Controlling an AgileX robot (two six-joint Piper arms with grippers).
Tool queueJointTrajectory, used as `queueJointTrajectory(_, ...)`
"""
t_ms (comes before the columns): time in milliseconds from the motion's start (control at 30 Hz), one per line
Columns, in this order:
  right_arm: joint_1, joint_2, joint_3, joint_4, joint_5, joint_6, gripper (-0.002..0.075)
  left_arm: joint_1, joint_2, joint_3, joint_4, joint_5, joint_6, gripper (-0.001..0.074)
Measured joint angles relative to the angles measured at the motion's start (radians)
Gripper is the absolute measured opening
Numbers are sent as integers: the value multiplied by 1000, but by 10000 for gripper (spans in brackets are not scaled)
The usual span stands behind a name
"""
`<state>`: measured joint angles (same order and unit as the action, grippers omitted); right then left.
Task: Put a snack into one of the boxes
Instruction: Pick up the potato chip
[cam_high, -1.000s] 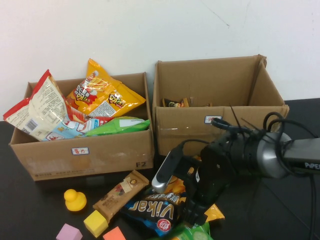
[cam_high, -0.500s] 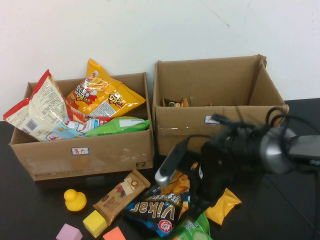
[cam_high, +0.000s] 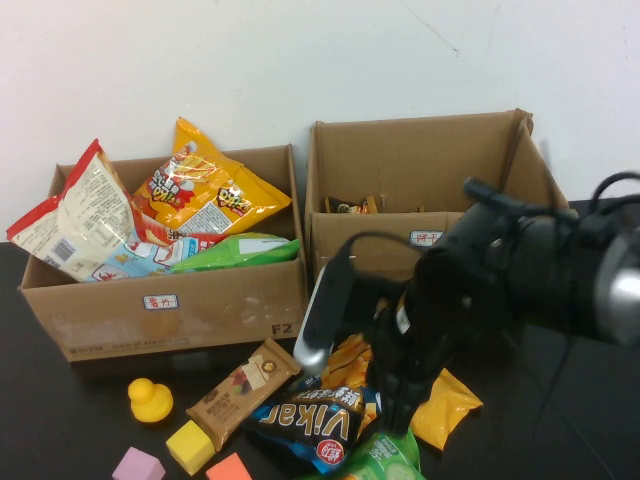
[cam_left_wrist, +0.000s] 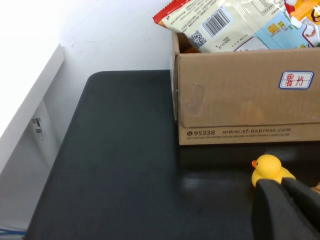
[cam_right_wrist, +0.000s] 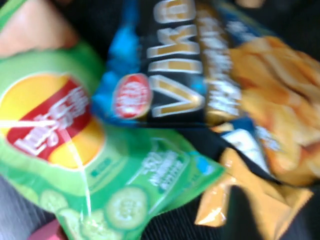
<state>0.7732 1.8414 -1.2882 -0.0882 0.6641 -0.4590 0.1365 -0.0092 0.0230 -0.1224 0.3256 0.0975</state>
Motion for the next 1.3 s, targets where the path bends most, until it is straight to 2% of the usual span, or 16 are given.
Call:
queueJointTrajectory(133, 12, 57, 0, -24, -35, -84, 528, 0, 0, 0, 0, 0, 0, -1)
queueJointTrajectory(200, 12, 94, 0, -60, -86, -119, 622, 0, 0, 0, 0, 0, 0, -1)
queueJointTrajectory(300, 12, 145, 0, -86, -167, -182, 671, 0, 0, 0, 0, 0, 0, -1)
queueJointTrajectory(400, 18, 187, 0, -89, -220, -269, 685, 0, 0, 0, 0, 0, 0, -1)
queueJointTrajectory(600, 34, 256, 0, -87, -322, -445, 691, 0, 0, 0, 0, 0, 3, -1)
queueJointTrajectory(867, 51, 322, 0, -60, -397, -510, 687, 0, 0, 0, 0, 0, 3, -1)
queueJointTrajectory(967, 51, 329, 0, -57, -426, -514, 612, 0, 0, 0, 0, 0, 3, -1)
queueJointTrajectory(1100, 51, 330, -15, -57, -448, -514, 342, 0, 0, 0, 0, 0, 3, -1)
queueJointTrajectory(1300, 51, 306, -49, -53, -396, -483, 332, 0, 0, 0, 0, 0, 1, -1)
